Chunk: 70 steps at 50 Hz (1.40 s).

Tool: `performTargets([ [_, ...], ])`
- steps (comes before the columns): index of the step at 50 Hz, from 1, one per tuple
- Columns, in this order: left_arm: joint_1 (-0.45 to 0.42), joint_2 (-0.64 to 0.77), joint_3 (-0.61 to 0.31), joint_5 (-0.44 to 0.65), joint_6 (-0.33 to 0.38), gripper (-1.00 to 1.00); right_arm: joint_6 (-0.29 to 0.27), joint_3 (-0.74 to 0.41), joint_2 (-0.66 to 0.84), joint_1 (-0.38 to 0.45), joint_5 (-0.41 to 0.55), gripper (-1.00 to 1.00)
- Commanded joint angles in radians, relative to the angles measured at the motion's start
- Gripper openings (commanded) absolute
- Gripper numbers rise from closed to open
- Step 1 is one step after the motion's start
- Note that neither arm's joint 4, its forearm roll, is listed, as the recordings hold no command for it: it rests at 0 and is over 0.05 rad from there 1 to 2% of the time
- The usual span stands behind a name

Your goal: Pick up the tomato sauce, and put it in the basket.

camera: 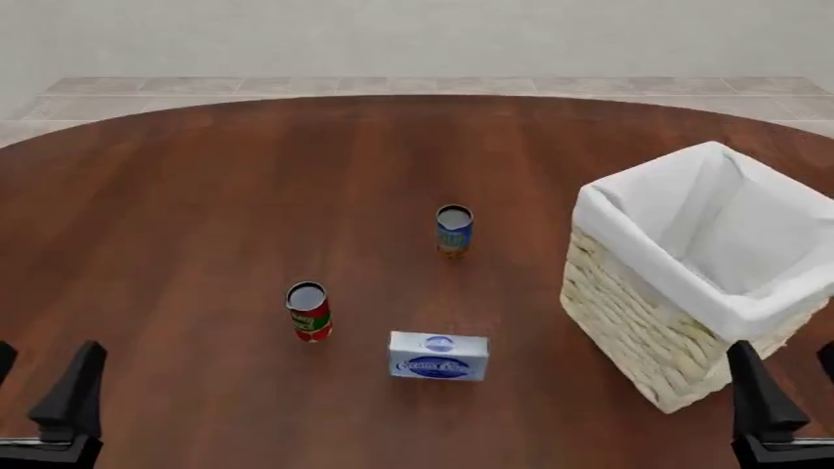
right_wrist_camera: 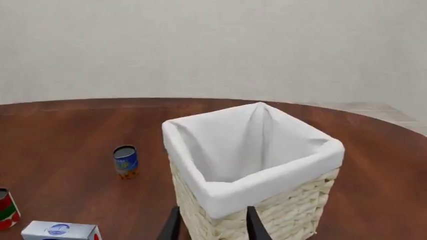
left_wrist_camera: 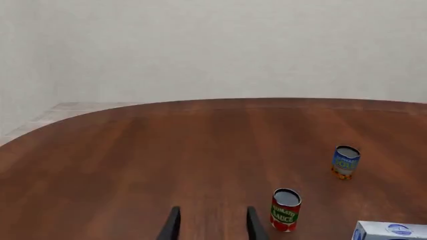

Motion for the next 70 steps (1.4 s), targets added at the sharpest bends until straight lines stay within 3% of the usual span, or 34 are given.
performTargets([
  [1,0.000,0.005,-0.003,-0.001,0.000,1.00,0.001,-0.002,0.005,-0.002,0.000,1.00],
  [20,0.000,0.005,-0.003,-0.001,0.000,1.00,-0.004,-0.005,0.005,-0.004,0.001,1.00],
  [25,0.000,0.005,-0.003,-0.001,0.000,1.00,-0.013,-0.065,-0.002,-0.014,0.026,1.00],
  [28,0.000,0.005,-0.003,-0.001,0.000,1.00,-0.065,-0.105,-0.002,0.021,0.057,1.00],
  [43,0.000,0.005,-0.003,-0.001,0.000,1.00,-0.055,-0.216,0.009,0.064,0.191,1.00],
  [70,0.000,0.005,-0.003,-0.001,0.000,1.00,-0.047,-0.350,0.276,0.239,0.144,1.00],
])
